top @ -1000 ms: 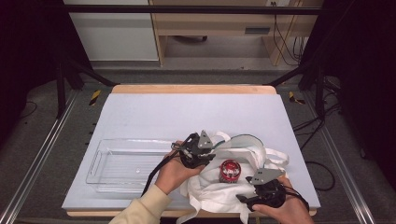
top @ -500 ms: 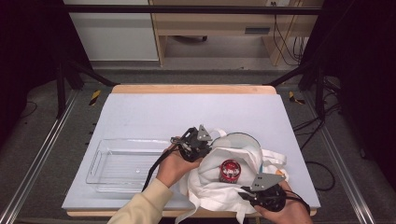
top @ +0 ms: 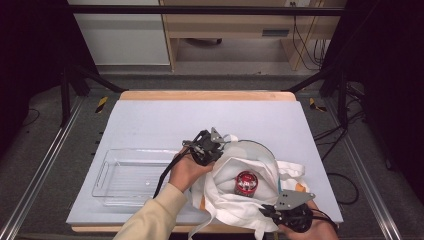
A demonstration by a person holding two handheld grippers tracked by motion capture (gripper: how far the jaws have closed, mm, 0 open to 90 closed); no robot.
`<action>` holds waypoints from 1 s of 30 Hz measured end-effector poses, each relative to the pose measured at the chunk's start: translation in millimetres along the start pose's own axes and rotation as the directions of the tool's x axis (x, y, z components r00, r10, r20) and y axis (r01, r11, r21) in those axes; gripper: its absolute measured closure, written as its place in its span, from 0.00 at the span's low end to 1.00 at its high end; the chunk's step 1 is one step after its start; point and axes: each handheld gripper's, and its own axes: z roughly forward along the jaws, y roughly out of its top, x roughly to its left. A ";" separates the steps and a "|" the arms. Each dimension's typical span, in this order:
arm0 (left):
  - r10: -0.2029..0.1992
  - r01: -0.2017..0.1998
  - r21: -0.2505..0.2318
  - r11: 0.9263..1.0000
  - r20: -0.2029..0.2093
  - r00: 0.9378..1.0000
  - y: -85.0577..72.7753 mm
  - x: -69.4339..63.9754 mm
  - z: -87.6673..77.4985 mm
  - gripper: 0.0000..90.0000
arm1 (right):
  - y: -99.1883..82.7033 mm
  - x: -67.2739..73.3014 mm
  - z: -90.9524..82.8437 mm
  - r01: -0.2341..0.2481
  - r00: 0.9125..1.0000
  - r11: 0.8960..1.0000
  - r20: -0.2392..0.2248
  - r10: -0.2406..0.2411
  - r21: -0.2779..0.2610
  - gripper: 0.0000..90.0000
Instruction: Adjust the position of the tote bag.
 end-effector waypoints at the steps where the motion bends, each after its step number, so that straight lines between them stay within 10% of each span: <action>1: 0.005 -0.005 0.007 1.000 0.004 1.000 -0.4 -0.6 0.7 0.98 | -1.4 1.1 1.4 0.002 1.000 1.000 0.002 -0.002 0.005 0.95; 17: 0.012 -0.014 0.020 1.000 0.075 0.997 -2.0 -17.7 18.7 0.73 | -5.1 -0.4 6.0 -0.022 1.000 1.000 0.012 0.022 -0.022 0.94; 30: -0.006 0.003 0.077 0.997 0.039 0.999 0.2 -13.9 27.6 0.96 | -3.6 0.9 3.6 -0.007 1.000 1.000 0.005 0.007 -0.014 0.95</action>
